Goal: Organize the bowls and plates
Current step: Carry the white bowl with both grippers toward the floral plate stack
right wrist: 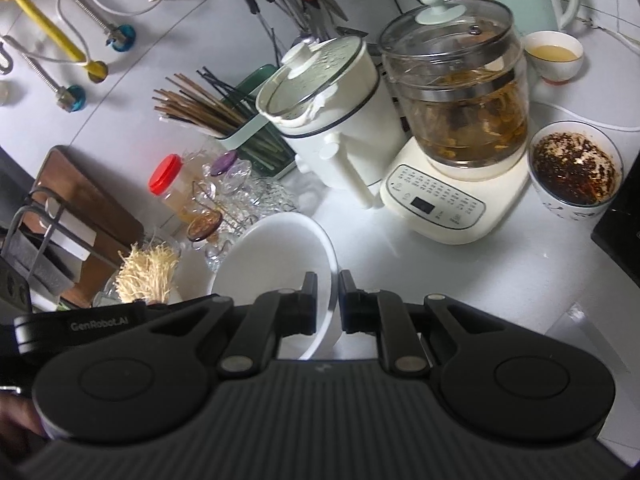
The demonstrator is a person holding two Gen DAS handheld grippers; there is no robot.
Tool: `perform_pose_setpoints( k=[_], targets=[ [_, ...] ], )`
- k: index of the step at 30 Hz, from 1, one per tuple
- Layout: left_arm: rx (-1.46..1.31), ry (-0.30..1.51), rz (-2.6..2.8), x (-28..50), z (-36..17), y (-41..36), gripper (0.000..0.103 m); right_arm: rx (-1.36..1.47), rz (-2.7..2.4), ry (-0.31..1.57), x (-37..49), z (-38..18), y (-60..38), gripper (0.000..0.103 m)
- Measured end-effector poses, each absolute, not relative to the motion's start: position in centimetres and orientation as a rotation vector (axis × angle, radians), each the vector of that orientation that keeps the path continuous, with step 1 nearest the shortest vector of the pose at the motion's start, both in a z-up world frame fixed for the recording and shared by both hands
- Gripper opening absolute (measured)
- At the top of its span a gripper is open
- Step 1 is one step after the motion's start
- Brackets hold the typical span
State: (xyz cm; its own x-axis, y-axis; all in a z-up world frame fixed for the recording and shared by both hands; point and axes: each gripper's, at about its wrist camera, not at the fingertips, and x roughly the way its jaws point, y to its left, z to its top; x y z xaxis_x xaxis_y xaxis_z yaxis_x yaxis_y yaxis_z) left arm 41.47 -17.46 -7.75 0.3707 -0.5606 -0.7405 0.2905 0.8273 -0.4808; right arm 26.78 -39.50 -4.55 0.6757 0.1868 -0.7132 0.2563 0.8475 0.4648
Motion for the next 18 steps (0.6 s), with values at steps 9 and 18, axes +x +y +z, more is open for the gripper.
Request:
perform_pose_setpoints(
  k=[9,18],
  targets=[
    [-0.33,1.03,-0.487,41.0,-7.4,-14.8,0.012,0.519,0.035,0.832,27.9,-4.2,-37.4,0.015],
    [-0.394,1.031,-0.407,39.7,-8.5,-10.7,0.012,0.47,0.155,0.873,29.6,-4.7,-34.6,0.015]
  ],
)
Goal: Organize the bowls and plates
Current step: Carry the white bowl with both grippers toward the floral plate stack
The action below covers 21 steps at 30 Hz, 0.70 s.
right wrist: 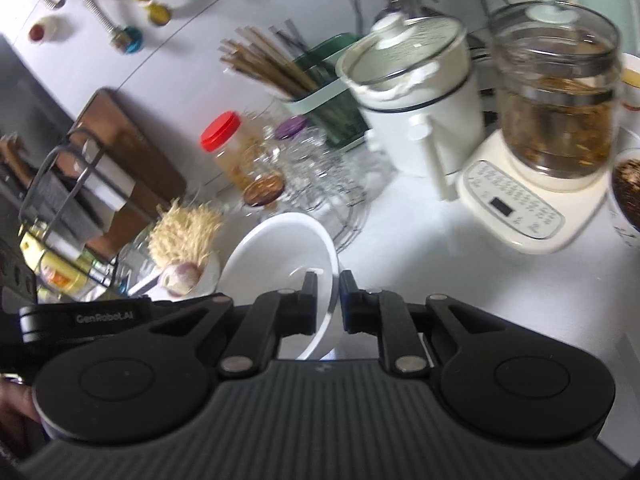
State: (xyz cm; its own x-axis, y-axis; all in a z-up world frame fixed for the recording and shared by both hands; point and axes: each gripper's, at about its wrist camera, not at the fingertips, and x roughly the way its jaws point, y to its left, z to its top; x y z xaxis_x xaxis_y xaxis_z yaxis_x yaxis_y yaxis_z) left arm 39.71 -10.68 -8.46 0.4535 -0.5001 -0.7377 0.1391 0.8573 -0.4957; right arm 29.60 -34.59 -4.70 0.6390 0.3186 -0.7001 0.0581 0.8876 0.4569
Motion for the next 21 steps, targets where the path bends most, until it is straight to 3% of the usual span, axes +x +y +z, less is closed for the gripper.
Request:
perform_pose_setpoints(
  k=[21],
  targets=[
    [-0.455,1.096,-0.237,37.6,-12.8,-5.9,0.013,0.351,0.263,1.013,31.1,-8.3,-29.0,0.016]
  ],
)
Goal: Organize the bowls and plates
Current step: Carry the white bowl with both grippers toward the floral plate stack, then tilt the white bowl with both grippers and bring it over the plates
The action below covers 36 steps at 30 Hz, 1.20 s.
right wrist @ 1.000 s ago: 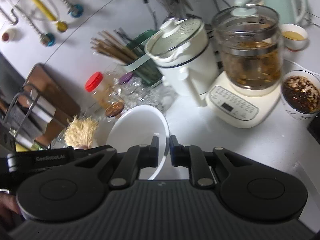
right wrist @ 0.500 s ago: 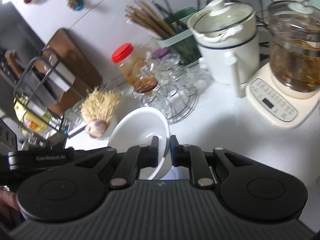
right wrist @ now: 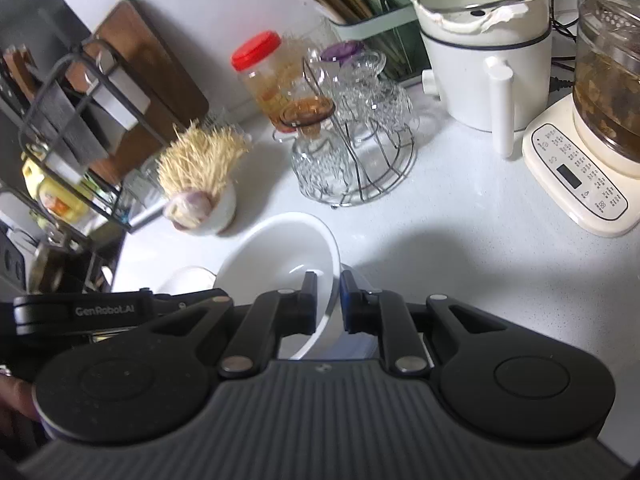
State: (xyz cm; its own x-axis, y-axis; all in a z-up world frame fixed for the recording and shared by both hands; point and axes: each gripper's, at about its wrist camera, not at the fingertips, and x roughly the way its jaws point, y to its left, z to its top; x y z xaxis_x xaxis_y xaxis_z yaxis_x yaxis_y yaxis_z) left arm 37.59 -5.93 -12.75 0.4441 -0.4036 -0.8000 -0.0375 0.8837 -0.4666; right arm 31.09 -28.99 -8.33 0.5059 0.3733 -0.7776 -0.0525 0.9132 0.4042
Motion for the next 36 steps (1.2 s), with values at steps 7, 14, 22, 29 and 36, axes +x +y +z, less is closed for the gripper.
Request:
perform_pose_setpoints(
  k=[7,14,22,29,36],
  targets=[
    [-0.458,1.14,-0.198,37.4,-15.5,-5.8,0.013,0.308,0.267,1.097,31.6,-10.8,-28.1,0.016],
    [-0.449,1.152,-0.161,37.8,-17.1,-5.9,0.014,0.268,0.279,1.134,32.1,-12.2,-27.2,0.016],
    [-0.457,1.153,-0.1,37.9,-17.9,-5.6,0.014,0.292,0.321,1.168,33.0,-12.6,-27.4,0.017],
    [-0.467,1.141,-0.055,37.5,-17.7,-5.0,0.038,0.374,0.33,1.171,34.2,-13.0,-28.7,0.047],
    [-0.466,1.127,-0.029,36.8,-17.5,-5.7,0.046,0.431,0.304,1.224,35.6,-15.7,-29.5,0.047]
  ],
)
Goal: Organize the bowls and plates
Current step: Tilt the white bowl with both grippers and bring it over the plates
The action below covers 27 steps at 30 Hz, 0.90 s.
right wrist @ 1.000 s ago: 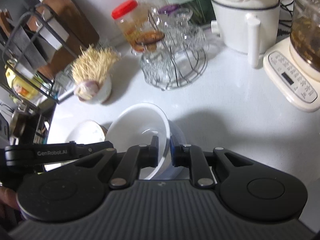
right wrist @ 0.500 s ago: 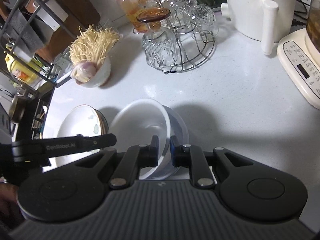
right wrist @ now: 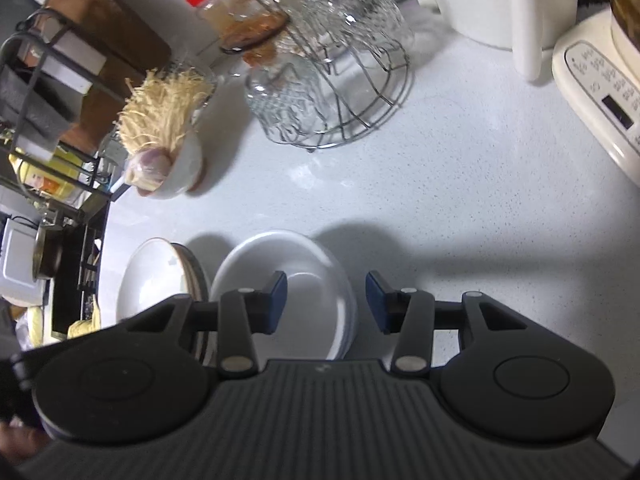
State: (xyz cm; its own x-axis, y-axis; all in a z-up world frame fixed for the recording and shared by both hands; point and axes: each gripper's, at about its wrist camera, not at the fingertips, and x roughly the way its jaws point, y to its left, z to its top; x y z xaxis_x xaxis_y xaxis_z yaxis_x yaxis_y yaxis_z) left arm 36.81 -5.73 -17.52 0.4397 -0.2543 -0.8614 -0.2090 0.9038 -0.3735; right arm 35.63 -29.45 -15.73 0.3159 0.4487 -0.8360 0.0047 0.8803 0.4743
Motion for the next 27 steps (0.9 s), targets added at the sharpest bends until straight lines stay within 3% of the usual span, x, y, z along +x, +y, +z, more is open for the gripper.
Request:
perform_pose_setpoints(
  k=[13,20,27],
  targets=[
    [-0.473,1.122,0.004,36.8,-17.5,-6.4,0.048,0.423,0.316,1.318,36.8,-19.4,-28.7,0.044],
    [-0.486,1.132,0.014,36.8,-17.7,-7.1,0.048,0.451,0.332,1.349,36.7,-20.1,-29.1,0.02],
    [-0.477,1.149,-0.008,37.2,-17.9,-8.6,0.054,0.442,0.315,1.329,35.9,-19.7,-30.8,0.019]
  ],
)
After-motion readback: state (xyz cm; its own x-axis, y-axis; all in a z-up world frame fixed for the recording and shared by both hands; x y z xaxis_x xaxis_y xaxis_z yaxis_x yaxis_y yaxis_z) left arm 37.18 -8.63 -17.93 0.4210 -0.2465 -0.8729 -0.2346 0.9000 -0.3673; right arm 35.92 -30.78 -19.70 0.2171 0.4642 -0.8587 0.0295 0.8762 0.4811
